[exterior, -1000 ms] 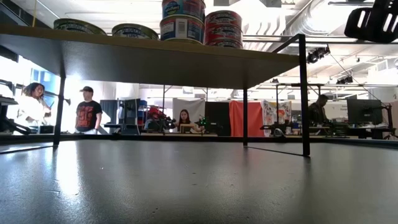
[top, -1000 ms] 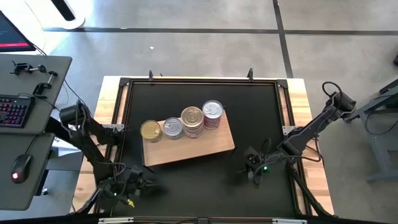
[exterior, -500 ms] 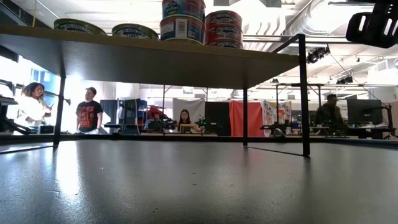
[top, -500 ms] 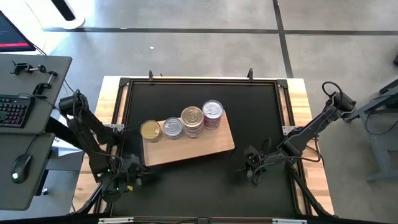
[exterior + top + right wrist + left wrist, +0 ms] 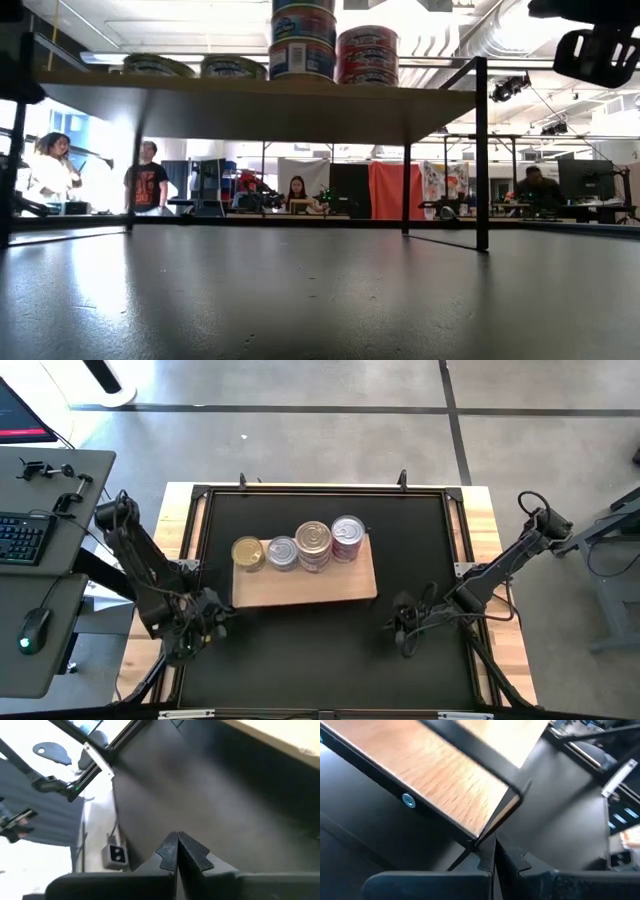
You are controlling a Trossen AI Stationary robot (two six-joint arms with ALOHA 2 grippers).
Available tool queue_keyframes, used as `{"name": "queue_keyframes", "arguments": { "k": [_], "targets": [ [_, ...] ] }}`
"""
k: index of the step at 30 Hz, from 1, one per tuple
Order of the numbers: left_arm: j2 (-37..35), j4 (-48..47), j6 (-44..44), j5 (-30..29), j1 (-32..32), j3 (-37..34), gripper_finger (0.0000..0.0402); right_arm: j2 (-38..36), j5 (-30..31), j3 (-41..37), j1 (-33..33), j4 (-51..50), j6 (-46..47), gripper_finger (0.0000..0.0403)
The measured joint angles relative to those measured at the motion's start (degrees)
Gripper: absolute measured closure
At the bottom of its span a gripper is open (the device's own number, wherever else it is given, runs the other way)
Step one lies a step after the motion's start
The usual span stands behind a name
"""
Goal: Stack canned seafood by type on shelf
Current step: Adjust the shelf to the top of the table
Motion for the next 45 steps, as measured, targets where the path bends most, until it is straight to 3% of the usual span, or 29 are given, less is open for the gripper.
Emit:
{"name": "queue_keyframes", "arguments": {
  "k": [9, 17, 33, 45],
  "targets": [
    [-1.7, -2.8, 5.1, 0.0, 4.9, 0.0, 0.0402, 0.0, 3.7, 0.0, -4.8, -7.9, 1.5, 0.0403],
    [-1.7, -2.9, 8.7, 1.9, 8.2, 0.0, 0.0402, 0.0, -1.6, 0.0, -11.5, -7.9, -3.4, 0.0403],
    [-1.7, -5.7, 13.0, 3.2, 16.1, 0.0, 0.0402, 0.0, -2.1, 0.0, -20.0, -10.8, -12.5, 0.0403],
    [-2.5, -3.9, 23.0, 6.8, 23.2, 0.0, 0.0401, 0.0, -4.7, 0.0, -25.3, -10.9, -15.5, 0.0403]
  ]
}}
